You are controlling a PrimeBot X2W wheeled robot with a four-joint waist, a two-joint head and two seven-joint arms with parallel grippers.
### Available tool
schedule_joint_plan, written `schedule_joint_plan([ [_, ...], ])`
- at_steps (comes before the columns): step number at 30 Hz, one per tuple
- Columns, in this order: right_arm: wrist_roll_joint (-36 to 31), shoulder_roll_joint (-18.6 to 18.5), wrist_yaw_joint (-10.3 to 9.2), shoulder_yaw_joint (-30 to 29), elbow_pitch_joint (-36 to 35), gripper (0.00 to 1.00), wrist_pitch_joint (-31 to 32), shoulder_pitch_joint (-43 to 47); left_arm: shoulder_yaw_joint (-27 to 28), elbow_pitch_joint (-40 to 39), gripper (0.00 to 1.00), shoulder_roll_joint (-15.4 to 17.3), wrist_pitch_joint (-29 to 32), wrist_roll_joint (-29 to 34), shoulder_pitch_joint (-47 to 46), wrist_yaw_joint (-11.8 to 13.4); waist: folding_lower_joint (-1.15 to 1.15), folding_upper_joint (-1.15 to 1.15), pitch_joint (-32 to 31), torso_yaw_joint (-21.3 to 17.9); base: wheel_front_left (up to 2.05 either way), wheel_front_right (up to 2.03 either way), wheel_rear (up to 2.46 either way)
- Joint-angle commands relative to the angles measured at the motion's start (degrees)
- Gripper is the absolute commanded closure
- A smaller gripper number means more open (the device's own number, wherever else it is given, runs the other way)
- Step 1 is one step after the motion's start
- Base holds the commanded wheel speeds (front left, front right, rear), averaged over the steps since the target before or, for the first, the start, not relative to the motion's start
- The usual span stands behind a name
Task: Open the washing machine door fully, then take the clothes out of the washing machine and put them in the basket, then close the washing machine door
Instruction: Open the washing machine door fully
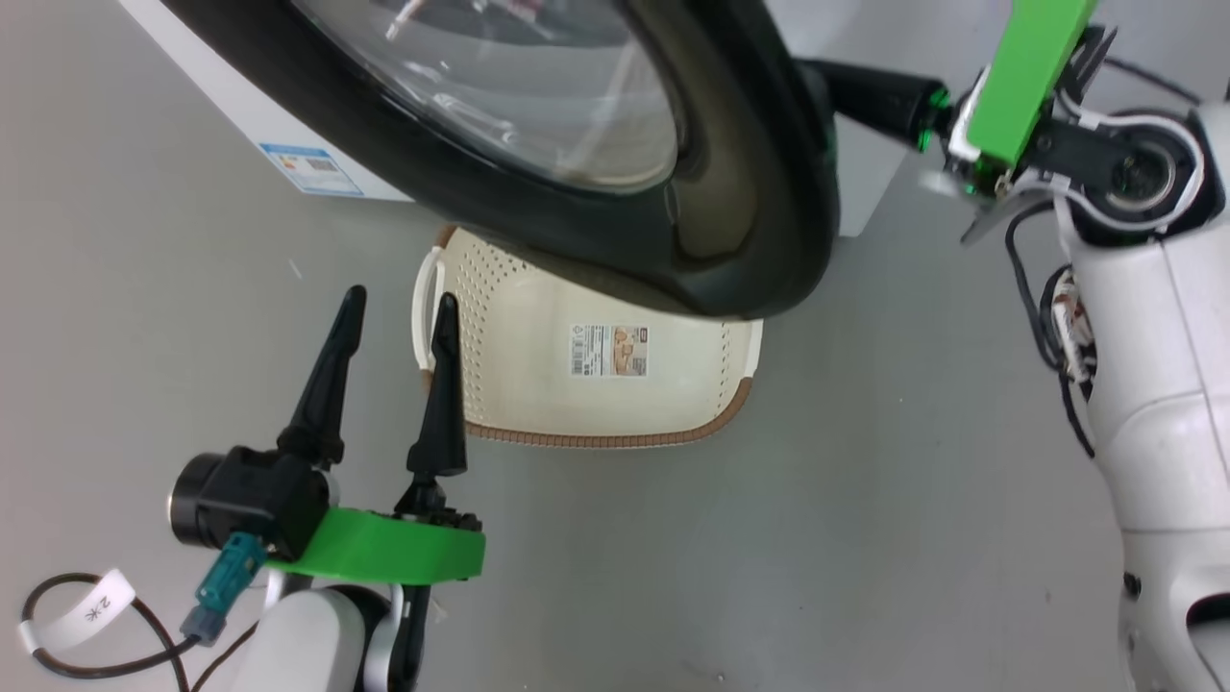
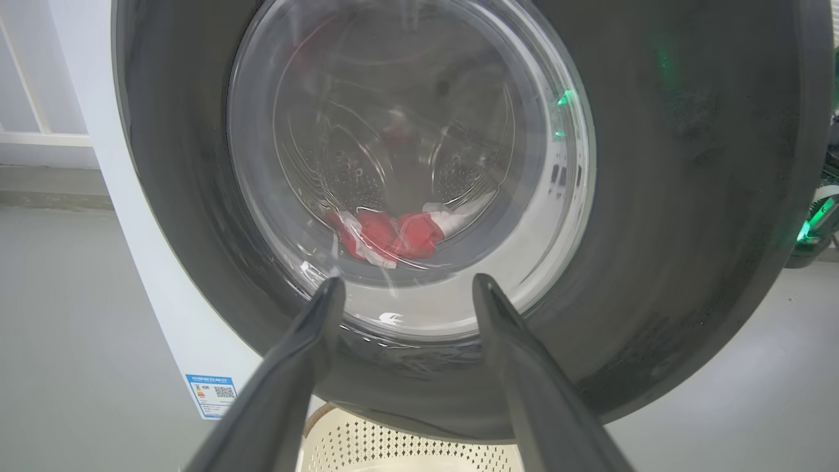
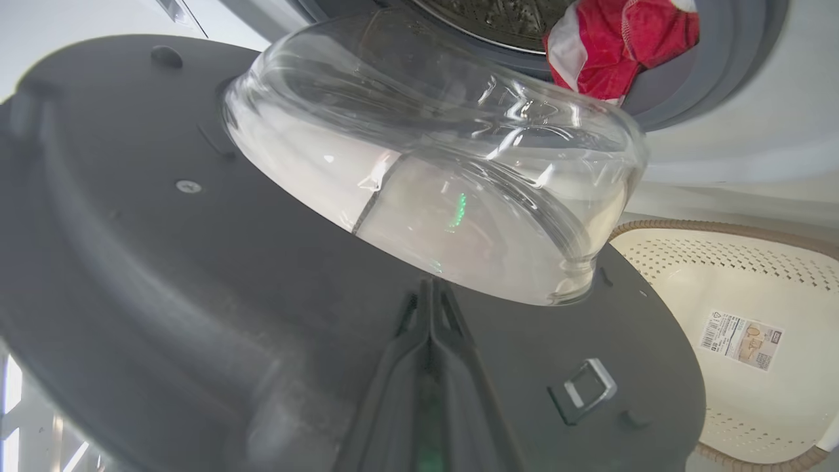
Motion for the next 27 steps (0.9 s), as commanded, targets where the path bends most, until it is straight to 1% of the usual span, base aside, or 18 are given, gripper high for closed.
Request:
schedule_joint_plan([
  [1, 0.56, 1.39, 0.44, 1.13, -2.23, 1.0, 0.42, 0.77, 1.97, -1.42, 0.0, 1.16, -0.51, 0.58, 0.84, 0.36, 0.0, 0.0, -0.99, -0.09, 0.0, 0.0, 0.0],
  [11, 3.8, 1.39, 0.44, 4.59, -6.94, 1.0, 0.66, 8.37, 1.98, -2.38, 0.0, 1.97, 0.17, 0.34, 3.05, 1.14, 0.0, 0.0, -4.27, 0.44, 0.0, 0.0, 0.0],
  [27, 7.64, 1.39, 0.44, 8.71, -11.53, 1.0, 0.51, 16.36, 1.65, -4.59, 0.0, 2.79, 2.93, -0.02, 6.9, 2.96, 0.0, 0.0, -9.32, 2.61, 0.0, 0.0, 0.0],
])
